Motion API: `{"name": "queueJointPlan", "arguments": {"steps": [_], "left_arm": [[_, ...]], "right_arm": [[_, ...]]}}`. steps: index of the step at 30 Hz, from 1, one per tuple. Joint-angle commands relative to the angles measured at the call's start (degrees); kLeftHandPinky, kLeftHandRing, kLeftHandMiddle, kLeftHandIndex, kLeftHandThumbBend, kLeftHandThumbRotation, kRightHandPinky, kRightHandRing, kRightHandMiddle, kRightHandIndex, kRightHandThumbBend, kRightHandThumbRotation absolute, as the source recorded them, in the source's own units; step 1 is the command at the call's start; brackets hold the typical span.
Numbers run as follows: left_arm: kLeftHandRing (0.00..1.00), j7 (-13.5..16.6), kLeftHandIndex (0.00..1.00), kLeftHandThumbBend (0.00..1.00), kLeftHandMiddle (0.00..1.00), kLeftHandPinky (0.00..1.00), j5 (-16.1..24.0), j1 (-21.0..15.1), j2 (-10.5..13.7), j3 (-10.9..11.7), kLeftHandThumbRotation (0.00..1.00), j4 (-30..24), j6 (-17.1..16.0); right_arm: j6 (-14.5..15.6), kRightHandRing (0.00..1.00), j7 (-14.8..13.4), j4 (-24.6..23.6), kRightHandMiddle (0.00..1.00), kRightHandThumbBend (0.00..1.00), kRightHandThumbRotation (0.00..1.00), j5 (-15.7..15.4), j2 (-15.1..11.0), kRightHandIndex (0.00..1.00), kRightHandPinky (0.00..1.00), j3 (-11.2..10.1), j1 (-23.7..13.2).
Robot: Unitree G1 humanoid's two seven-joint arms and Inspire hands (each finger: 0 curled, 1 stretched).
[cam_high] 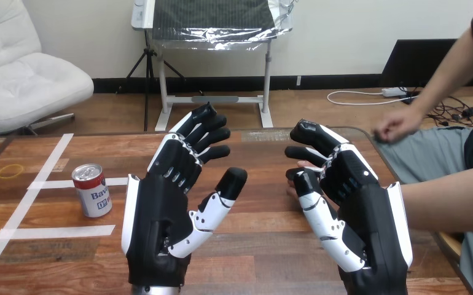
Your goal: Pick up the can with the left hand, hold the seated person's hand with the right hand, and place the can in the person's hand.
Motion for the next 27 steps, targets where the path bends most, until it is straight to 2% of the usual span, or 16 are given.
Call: {"name": "queueJointPlan", "arguments": {"steps": [1,2,3,11,19,27], "left_arm": [[0.78,2.0,0.8,0.67,0.79,0.71,2.6,2.2,-2.8,1.3,0.35,-1.5,-1.1],[0.79,2.2,0.81,0.67,0.8,0.71,2.7,2.2,-2.7,1.3,0.35,-1.6,-1.0],[0.8,2.4,0.81,0.67,0.8,0.72,2.7,2.2,-2.6,1.3,0.35,-1.6,-1.0],[0.85,4.1,0.84,0.67,0.84,0.8,4.2,2.5,-2.3,2.1,0.34,-2.3,0.0],[0.86,6.4,0.85,0.66,0.86,0.84,6.5,2.3,-2.2,3.3,0.31,-2.3,0.1],[0.87,9.3,0.86,0.62,0.87,0.82,9.8,1.9,-2.1,4.7,0.23,-2.1,0.1]], "right_arm": [[-0.3,0.76,-0.3,-0.3,0.81,0.49,0.33,-0.9,2.4,0.79,0.64,-0.9,-1.9],[-0.3,0.77,-0.3,-0.3,0.81,0.5,0.3,-1.0,2.4,0.79,0.64,-0.9,-1.9],[-0.3,0.78,-0.3,-0.3,0.82,0.51,0.24,-1.0,2.3,0.8,0.66,-0.9,-1.9],[-0.8,0.85,-0.3,-0.1,0.86,0.59,0.04,-2.2,1.8,0.84,0.75,-1.4,-2.1],[-1.4,0.89,-0.4,0.3,0.89,0.62,0.01,-2.9,1.6,0.86,0.82,-1.8,-2.5],[-1.6,0.94,-0.5,0.5,0.92,0.62,0.0,-2.8,1.7,0.87,0.91,-2.0,-2.6]]}}
